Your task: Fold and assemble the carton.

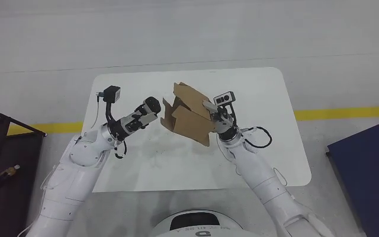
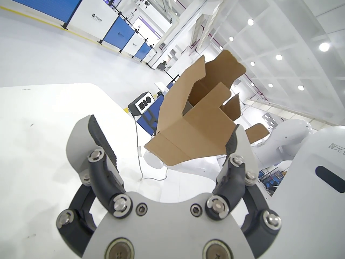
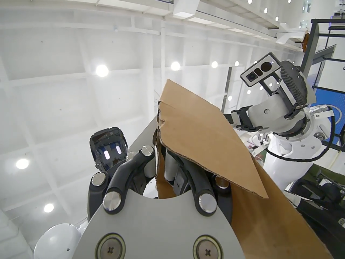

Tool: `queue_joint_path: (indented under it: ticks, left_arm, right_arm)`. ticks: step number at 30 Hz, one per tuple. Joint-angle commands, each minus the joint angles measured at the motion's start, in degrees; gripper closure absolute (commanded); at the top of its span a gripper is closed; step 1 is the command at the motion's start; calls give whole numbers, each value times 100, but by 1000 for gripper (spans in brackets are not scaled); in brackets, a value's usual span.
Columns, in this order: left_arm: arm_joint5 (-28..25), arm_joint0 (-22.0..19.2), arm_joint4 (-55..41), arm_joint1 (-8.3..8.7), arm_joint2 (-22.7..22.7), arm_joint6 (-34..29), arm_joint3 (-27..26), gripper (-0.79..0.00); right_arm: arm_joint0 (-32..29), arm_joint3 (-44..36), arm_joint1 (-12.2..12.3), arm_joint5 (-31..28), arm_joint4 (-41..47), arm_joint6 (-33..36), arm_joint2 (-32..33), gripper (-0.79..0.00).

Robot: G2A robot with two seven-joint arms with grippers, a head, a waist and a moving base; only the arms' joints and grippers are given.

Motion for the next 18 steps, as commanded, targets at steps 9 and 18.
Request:
queue_joint_path:
  ticks: [9,18]
  left_arm:
    - [260,-17,-58,-52,241,119,-428,-785]
    - [657,-500,-253,-190,603,525,-236,-785]
  right_arm:
    - [-7,427,-34,857,926,346,122,0]
    - [144,903,-97,1303,1181,884,34,0]
